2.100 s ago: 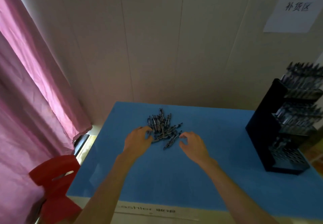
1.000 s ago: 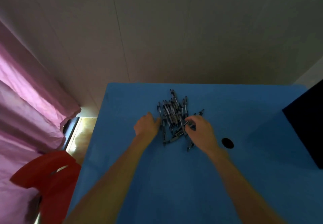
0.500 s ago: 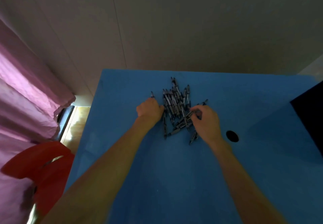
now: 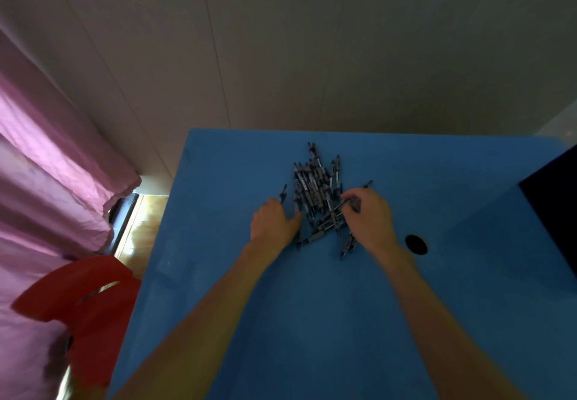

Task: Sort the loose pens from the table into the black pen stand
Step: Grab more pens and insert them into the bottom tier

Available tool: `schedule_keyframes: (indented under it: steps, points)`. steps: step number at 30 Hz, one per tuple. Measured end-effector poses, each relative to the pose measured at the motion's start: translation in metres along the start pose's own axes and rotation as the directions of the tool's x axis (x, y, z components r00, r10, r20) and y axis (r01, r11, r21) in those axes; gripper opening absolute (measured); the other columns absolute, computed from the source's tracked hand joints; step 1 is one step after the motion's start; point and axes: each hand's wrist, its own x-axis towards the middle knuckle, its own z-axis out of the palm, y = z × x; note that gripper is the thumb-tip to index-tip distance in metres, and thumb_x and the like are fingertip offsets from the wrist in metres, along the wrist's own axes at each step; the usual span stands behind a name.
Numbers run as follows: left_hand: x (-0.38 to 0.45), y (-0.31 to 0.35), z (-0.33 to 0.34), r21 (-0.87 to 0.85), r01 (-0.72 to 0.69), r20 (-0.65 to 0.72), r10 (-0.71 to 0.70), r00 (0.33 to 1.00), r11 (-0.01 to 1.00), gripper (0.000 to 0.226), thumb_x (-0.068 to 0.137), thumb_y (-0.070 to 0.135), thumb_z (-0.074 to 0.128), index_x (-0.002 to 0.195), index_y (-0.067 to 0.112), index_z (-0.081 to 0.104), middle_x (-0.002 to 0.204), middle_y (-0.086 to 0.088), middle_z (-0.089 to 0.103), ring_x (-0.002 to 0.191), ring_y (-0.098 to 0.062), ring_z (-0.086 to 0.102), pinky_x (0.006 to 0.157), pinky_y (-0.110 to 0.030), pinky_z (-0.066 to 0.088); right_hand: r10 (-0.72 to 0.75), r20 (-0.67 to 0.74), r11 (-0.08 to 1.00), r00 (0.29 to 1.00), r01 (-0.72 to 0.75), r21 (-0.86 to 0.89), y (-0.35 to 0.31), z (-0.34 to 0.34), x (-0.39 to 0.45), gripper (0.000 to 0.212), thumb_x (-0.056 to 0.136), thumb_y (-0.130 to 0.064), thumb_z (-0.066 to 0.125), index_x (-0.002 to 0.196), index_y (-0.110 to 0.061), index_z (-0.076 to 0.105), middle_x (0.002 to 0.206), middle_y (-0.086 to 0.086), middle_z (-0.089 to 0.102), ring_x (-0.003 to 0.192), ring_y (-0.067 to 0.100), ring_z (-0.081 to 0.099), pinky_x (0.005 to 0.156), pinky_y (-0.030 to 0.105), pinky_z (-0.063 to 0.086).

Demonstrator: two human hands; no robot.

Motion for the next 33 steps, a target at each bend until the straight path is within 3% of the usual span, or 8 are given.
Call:
schedule_keyframes:
  steps: [6, 10, 13, 15, 19, 22, 29, 33]
  points:
    - [0.001, 0.001, 0.005, 0.014, -0.046, 0.008, 0.046, 0.999, 0.999, 0.033, 0.091, 0.026, 0.061, 0.069, 0.013, 0.041, 0.066, -0.003, 0.048, 0.056, -0.014, 0.044, 0.045, -0.029, 0.034, 0.0, 0.018, 1.0, 1.0, 0.0, -0.01, 0.005, 0.004, -0.008, 0.018, 0.095, -0.012, 0.062, 0.111, -0.017, 0.069, 0.113, 0.001, 0.065, 0.09, 0.011, 0.061, 0.085, 0.025, 0.051]
    - [0.004, -0.003, 0.006, -0.05, -0.029, -0.038, 0.028, 0.999, 0.998, 0.026, 0.098, 0.024, 0.047, 0.076, 0.011, 0.043, 0.069, -0.006, 0.049, 0.056, -0.017, 0.043, 0.046, -0.032, 0.031, 0.003, 0.022, 1.0, 1.0, -0.003, -0.006, 0.01, 0.004, -0.013, 0.017, 0.094, -0.011, 0.062, 0.109, -0.018, 0.069, 0.108, -0.003, 0.064, 0.083, 0.003, 0.056, 0.079, 0.02, 0.046]
    - [0.014, -0.005, 0.006, -0.296, -0.042, -0.081, 0.019, 0.997, 0.954, 0.018, 0.102, 0.018, 0.044, 0.086, 0.012, 0.037, 0.067, -0.005, 0.044, 0.054, -0.016, 0.037, 0.045, -0.03, 0.028, 0.008, 0.019, 1.0, 1.0, -0.008, -0.013, 0.014, 0.002, -0.015, 0.017, 0.095, -0.011, 0.062, 0.108, -0.019, 0.069, 0.105, -0.004, 0.062, 0.078, 0.001, 0.053, 0.074, 0.018, 0.042]
    - [0.023, -0.005, 0.003, -0.381, -0.084, -0.088, 0.055, 0.995, 0.921, 0.019, 0.102, 0.016, 0.046, 0.086, 0.014, 0.035, 0.066, -0.004, 0.04, 0.054, -0.016, 0.033, 0.048, -0.032, 0.03, 0.013, 0.016, 1.0, 1.0, -0.012, -0.005, 0.016, 0.0, -0.016, 0.017, 0.095, -0.011, 0.061, 0.109, -0.018, 0.069, 0.104, -0.004, 0.062, 0.08, 0.003, 0.054, 0.075, 0.016, 0.041]
    - [0.039, 0.007, -0.005, -0.358, -0.097, -0.054, 0.083, 0.995, 0.929, 0.008, 0.091, 0.009, 0.063, 0.094, 0.011, 0.057, 0.066, -0.002, 0.046, 0.055, -0.016, 0.04, 0.051, -0.03, 0.037, 0.008, 0.018, 1.0, 1.0, -0.008, -0.011, 0.021, -0.001, -0.016, 0.018, 0.095, -0.011, 0.061, 0.109, -0.018, 0.069, 0.104, -0.005, 0.063, 0.088, 0.007, 0.057, 0.078, 0.017, 0.044]
    - [0.051, 0.008, -0.001, -0.242, -0.159, 0.031, 0.172, 0.985, 0.957, 0.012, 0.086, 0.002, 0.058, 0.094, 0.006, 0.066, 0.06, -0.004, 0.04, 0.05, -0.015, 0.032, 0.049, -0.027, 0.028, 0.01, 0.026, 1.0, 1.0, -0.01, -0.014, 0.024, -0.002, -0.016, 0.016, 0.095, -0.012, 0.062, 0.107, -0.02, 0.069, 0.103, -0.003, 0.063, 0.088, 0.011, 0.06, 0.079, 0.022, 0.048]
    - [0.063, 0.006, -0.009, 0.116, -0.365, 0.099, 0.355, 0.93, 0.924, 0.007, 0.09, 0.013, 0.054, 0.091, 0.014, 0.062, 0.074, -0.012, 0.059, 0.066, -0.029, 0.054, 0.052, -0.028, 0.033, 0.021, 0.018, 1.0, 1.0, -0.021, 0.01, 0.028, -0.006, -0.014, 0.016, 0.095, -0.01, 0.062, 0.106, -0.018, 0.07, 0.104, -0.005, 0.06, 0.091, 0.007, 0.056, 0.08, 0.015, 0.041]
    - [0.067, 0.003, -0.018, 0.247, -0.446, 0.19, 0.409, 0.893, 0.86, 0.019, 0.092, 0.02, 0.056, 0.111, 0.025, 0.054, 0.085, -0.006, 0.061, 0.077, -0.028, 0.057, 0.058, -0.034, 0.044, 0.033, 0.031, 0.999, 0.999, -0.033, 0.0, 0.03, -0.004, -0.014, 0.016, 0.096, -0.011, 0.061, 0.107, -0.019, 0.07, 0.106, -0.006, 0.06, 0.09, 0.007, 0.056, 0.08, 0.014, 0.04]
